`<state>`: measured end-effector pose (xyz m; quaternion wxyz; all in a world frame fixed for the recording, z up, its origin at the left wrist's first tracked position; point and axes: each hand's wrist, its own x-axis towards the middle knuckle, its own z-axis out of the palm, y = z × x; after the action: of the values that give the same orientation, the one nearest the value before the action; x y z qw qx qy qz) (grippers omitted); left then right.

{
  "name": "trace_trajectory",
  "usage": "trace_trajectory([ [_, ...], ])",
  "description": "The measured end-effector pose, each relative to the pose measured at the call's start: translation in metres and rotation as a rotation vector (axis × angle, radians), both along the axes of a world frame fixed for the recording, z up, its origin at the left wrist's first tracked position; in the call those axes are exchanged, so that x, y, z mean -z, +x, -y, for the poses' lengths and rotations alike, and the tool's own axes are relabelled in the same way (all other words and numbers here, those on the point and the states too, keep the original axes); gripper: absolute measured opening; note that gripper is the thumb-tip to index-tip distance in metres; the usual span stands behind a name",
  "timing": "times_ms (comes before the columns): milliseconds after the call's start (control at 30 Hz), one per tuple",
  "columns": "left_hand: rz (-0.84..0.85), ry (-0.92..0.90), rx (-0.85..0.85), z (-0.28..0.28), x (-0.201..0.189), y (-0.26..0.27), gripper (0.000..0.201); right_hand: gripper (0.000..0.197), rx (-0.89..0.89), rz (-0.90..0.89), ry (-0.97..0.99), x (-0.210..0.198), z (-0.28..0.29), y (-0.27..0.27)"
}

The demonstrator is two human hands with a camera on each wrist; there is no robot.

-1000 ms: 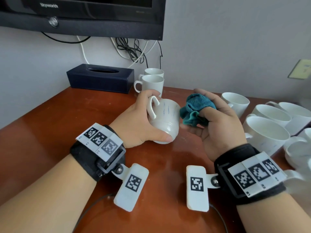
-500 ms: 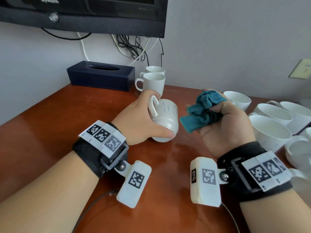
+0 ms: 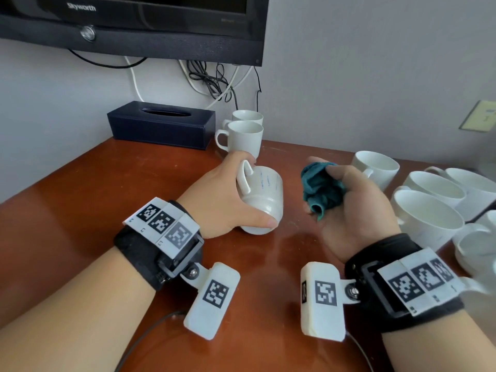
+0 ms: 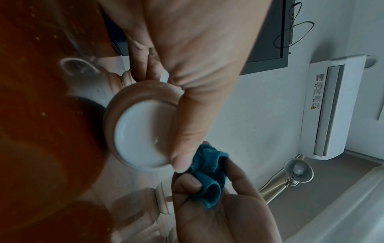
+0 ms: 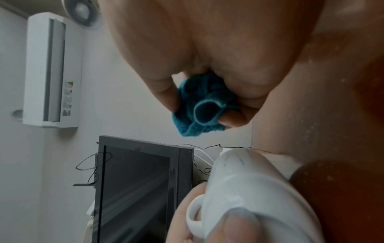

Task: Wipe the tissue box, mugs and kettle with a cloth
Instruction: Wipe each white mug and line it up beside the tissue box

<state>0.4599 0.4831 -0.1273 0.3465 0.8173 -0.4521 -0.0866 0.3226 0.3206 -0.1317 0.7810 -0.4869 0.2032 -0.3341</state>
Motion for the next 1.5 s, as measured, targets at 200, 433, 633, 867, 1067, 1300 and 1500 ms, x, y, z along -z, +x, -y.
trace_trajectory([
  [200,0.010,0.000,0.042,0.000,-0.001,-0.003,0.099,0.032,0.007,-0.012,-0.131,-0.001,-0.003,-0.002],
  [433,0.013,-0.006,0.075,0.001,0.000,-0.005,0.099,0.035,0.022,0.052,-0.311,0.005,0.000,0.000],
  [633,0.023,0.011,0.114,0.002,0.001,-0.008,0.105,0.022,0.001,0.042,-0.518,0.003,-0.003,-0.005],
  [867,0.026,0.000,0.184,0.002,-0.001,-0.014,0.108,0.025,0.048,-0.069,-0.693,0.007,-0.005,-0.004],
  [1067,0.089,-0.052,0.107,0.002,-0.001,-0.012,0.103,0.027,-0.083,-0.108,-0.793,0.006,-0.007,-0.005],
  [1300,0.110,-0.082,0.050,-0.001,-0.004,-0.006,0.104,0.029,-0.206,-0.119,-0.805,0.002,-0.014,-0.007],
  [1500,0.121,-0.035,0.153,-0.004,-0.008,-0.015,0.108,0.024,0.034,-0.077,-0.734,0.006,-0.004,-0.004],
])
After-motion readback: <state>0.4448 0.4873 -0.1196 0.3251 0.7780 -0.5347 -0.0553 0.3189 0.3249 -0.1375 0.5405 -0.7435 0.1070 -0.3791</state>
